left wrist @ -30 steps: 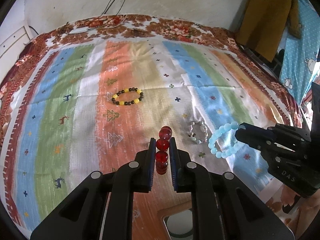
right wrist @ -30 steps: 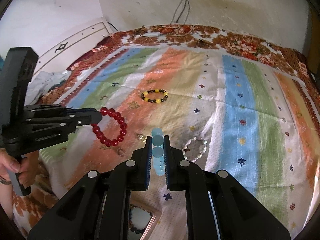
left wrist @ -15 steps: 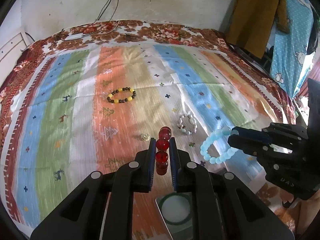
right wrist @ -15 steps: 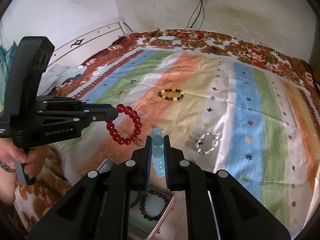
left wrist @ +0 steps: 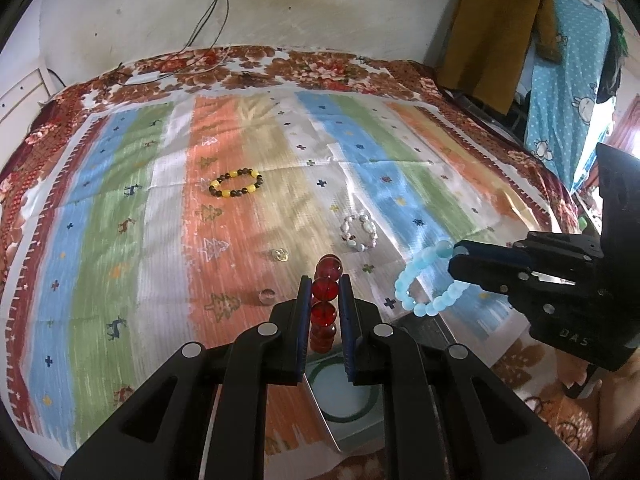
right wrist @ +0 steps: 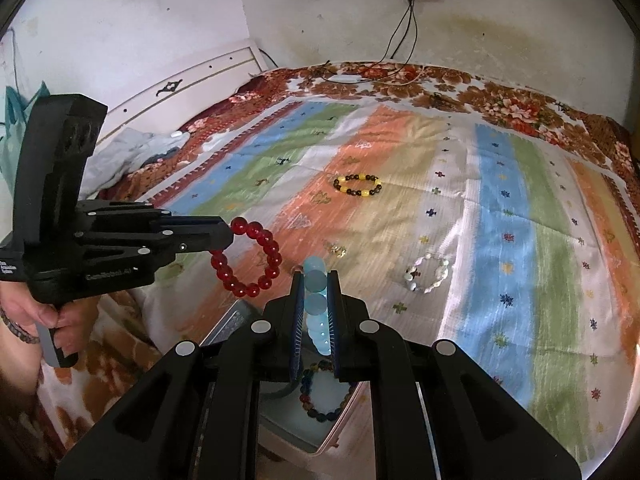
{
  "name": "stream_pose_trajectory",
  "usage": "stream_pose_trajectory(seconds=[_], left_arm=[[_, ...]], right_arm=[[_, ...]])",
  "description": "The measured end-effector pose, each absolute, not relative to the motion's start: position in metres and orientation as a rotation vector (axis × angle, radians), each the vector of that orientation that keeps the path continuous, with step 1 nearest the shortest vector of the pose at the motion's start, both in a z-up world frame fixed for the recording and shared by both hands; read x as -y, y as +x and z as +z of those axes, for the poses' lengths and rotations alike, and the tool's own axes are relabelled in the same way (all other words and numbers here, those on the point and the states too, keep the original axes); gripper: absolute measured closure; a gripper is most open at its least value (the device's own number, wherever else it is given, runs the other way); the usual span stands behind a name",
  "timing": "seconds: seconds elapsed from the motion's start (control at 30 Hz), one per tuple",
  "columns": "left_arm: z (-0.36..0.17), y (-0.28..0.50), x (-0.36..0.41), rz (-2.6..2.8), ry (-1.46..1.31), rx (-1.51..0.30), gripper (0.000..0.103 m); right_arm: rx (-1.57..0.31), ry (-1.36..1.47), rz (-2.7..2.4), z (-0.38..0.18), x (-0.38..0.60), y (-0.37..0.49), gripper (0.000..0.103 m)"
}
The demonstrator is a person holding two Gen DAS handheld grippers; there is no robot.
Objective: Organize jewelry
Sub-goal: 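Carry the red bracelet in the left tool while the right tool carries its bracelet to the tin, then open the left tool over the tin while the right tool releases its bracelet into it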
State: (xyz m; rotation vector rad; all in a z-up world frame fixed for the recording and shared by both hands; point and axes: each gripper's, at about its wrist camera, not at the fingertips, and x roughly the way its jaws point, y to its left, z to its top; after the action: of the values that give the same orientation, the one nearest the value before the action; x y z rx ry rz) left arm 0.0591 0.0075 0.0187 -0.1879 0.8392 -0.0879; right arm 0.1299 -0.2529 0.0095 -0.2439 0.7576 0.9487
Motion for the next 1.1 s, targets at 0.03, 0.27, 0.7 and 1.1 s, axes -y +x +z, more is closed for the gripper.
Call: stream_pose_trajectory(seconds=[0.03, 0.27, 0.7, 1.1], left_arm=[[0.019, 0.058, -0.008, -0.090, -0.187, -0.839, 0.090], [0.016, 0.044, 0.000, -0.108, -0.179, -0.841, 0.090], [-0.002, 0.033, 0.012, -0.143, -0.154, -0.909, 0.089], [-0.007, 0.047, -0.012, -0.043, -0.176, -0.924, 0.062]], right_arm=[[-0.759, -0.248, 0.953, 0.009, 0.253, 0.128, 0.091], [-0.768, -0.263, 0.974, 0.007, 0.254, 0.115, 0.091], [-0.832, -0.268, 0.989, -0.009, 0.256, 0.105, 0.090], [-0.866, -0.263, 0.846, -0.023, 0.263, 0.142, 0.057]])
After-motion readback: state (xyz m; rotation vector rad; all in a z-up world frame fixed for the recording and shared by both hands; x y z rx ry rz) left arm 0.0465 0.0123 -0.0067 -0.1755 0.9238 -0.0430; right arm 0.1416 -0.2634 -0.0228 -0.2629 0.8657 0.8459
